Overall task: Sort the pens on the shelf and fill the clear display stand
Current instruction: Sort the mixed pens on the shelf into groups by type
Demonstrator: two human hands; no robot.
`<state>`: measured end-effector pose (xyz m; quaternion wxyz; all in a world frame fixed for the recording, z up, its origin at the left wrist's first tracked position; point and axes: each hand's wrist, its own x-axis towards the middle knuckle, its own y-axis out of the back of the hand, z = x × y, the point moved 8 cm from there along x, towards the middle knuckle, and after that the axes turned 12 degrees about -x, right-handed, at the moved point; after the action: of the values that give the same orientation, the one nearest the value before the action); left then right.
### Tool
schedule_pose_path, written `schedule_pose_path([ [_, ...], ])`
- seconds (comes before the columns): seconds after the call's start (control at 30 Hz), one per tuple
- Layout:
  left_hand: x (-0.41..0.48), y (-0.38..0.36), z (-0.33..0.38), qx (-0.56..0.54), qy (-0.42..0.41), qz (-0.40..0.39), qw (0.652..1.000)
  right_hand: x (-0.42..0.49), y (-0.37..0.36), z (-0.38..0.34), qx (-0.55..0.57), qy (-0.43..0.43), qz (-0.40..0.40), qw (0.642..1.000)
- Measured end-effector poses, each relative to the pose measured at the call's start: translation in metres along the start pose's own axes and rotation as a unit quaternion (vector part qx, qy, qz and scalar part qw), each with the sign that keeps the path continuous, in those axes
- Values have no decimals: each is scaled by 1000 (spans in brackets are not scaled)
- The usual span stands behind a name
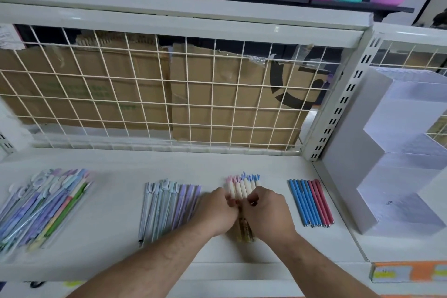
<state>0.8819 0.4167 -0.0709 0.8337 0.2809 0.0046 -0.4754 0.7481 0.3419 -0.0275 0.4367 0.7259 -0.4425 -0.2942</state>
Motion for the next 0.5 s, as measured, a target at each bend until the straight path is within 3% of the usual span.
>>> schedule_pose_path([
  [0.37,-1,-3,2,3,-16,-7,1000,-3,6,2,-52,30,26,998],
  [0.5,-13,16,15,146,-113,46,982,-11,7,-19,-169,115,75,976],
])
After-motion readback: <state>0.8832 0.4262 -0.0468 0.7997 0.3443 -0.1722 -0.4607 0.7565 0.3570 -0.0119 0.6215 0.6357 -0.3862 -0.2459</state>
